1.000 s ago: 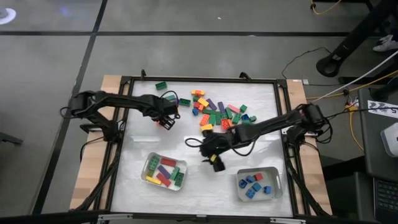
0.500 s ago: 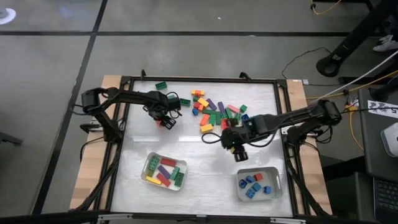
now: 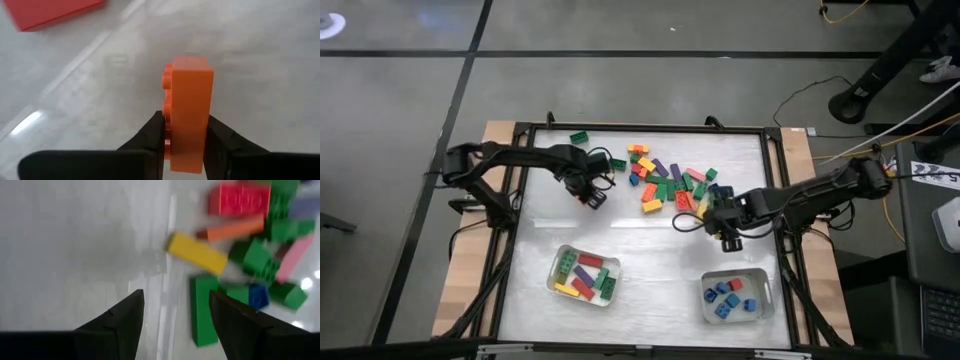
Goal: Sort blocks by size
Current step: Put the rectangular orange game piece into the white bin
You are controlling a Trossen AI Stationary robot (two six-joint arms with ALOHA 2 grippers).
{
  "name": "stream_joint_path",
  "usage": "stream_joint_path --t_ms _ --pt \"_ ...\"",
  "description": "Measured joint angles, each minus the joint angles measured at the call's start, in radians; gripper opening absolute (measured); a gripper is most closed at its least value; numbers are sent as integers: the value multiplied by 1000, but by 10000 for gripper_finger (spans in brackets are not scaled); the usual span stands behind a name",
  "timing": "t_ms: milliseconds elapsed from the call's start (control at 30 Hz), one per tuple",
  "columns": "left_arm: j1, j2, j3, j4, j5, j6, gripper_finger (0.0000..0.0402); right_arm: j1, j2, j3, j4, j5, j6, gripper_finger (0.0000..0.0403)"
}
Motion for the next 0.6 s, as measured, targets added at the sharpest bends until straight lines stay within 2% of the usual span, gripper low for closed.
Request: stream_joint_path --t_ms 167,300,433,600 --pt "-72 -100 37 16 129 -6 72 0 -13 -93 -2 43 76 221" --pt "-174 -187 40 73 219 -64 72 0 -13 -126 -7 78 97 221" --pt "-324 -239 40 87 244 -119 80 -2 -13 -143 -13 113 94 221" --pt "-539 -234 36 117 245 -185 87 -55 -13 -159 -18 116 77 221"
